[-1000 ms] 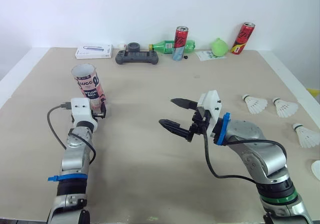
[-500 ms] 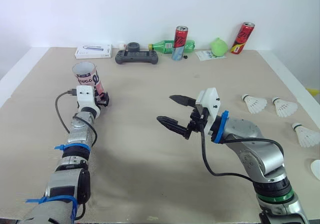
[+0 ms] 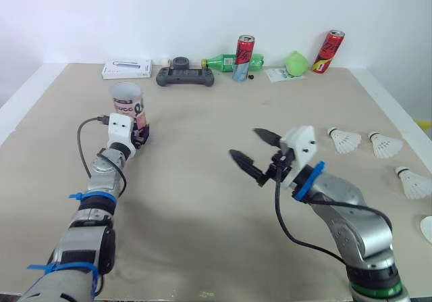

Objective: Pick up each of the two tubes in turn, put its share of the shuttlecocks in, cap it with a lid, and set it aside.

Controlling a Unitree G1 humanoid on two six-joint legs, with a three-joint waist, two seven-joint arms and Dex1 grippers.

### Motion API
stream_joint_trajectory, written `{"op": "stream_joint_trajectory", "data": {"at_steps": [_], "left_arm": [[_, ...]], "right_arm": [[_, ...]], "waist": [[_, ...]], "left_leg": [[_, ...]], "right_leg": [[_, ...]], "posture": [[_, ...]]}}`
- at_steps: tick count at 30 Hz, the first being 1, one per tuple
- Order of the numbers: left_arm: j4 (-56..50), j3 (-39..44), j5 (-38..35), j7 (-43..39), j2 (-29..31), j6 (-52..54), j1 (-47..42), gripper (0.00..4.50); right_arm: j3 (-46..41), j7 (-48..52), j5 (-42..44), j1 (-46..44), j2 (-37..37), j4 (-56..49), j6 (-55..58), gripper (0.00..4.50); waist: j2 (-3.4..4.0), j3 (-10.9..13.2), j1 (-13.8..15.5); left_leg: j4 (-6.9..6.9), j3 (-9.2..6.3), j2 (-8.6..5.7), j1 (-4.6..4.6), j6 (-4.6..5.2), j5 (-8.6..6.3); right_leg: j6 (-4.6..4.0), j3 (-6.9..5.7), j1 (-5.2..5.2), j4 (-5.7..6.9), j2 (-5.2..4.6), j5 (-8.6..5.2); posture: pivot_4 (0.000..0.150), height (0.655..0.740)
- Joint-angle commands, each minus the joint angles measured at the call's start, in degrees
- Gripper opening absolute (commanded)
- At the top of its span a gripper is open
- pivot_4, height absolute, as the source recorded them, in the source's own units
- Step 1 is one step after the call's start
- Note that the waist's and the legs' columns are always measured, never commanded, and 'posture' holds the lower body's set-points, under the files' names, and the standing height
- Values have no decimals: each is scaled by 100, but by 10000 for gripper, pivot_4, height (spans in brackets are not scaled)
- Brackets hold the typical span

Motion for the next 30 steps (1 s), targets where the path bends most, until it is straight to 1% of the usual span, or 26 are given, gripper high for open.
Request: {"op": "stream_joint_trajectory", "data": {"at_steps": [1,2,3,7,9,11,15,19,22,30], "left_arm": [[-1696,-588,304,-926,498,652,98,31175],[-2125,-745,338,-1195,644,919,144,31175],[-2472,-888,389,-1438,783,1121,153,31175],[-3523,-1520,609,-2556,1331,1855,39,31175],[-3931,-1862,802,-2978,1547,2173,-19,31175],[-4175,-2168,1044,-3225,1669,2334,-72,31175],[-4525,-2612,1308,-3744,1819,2522,-1,31175],[-4711,-2727,1319,-4018,1824,2677,-6,31175],[-4749,-2849,1442,-4204,1859,2702,-96,31175],[-4699,-2902,1566,-4272,1736,2649,-80,31175]], "right_arm": [[-468,-712,-627,563,133,-245,-368,45000],[-554,-879,-747,727,208,-230,-427,45000],[-636,-1065,-908,852,263,-179,-461,45000],[-1193,-1768,-1053,994,600,168,-155,45000],[-1444,-2058,-1162,860,688,476,-123,45000],[-1651,-2243,-1181,668,740,818,-117,45000],[-1746,-2218,-1235,265,632,1579,-282,45000],[-1834,-2161,-1226,-238,531,2457,-502,45000],[-1854,-1987,-1221,-898,376,3563,-827,45000],[-1674,-1718,-1432,-2495,178,6336,-1963,45000]], "waist": [[-1,-1,6],[0,0,6],[0,0,3],[3,-2,-8],[7,-2,-18],[9,-2,-52],[9,-3,-124],[11,-2,-153],[10,-1,-166],[14,1,-166]], "left_leg": [[0,2,-1,-7,-6,3],[-2,2,-4,-33,-24,14],[-2,10,-6,-34,-30,18],[-1,18,-2,-24,-27,31],[-2,33,-2,-14,-14,41],[-2,42,2,-8,-7,46],[-4,55,4,-2,13,57],[-9,62,6,-2,15,58],[-13,61,5,-6,16,58],[-15,81,0,-4,26,54]], "right_leg": [[-2,3,-11,3,-1,1],[-8,6,-42,14,-2,4],[-14,12,-50,23,1,8],[-18,16,-46,27,20,18],[-40,28,-47,29,19,16],[-40,29,-47,29,20,20],[-38,39,-47,30,23,23],[-35,51,-53,35,30,29],[-27,53,-57,37,32,34],[-12,80,-60,38,31,43]], "posture": [[1500,7377],[1500,7377],[1500,7377],[1500,7377],[1500,7377],[1500,7377],[1500,7377],[1500,7377],[1500,7377],[1500,7377]]}}
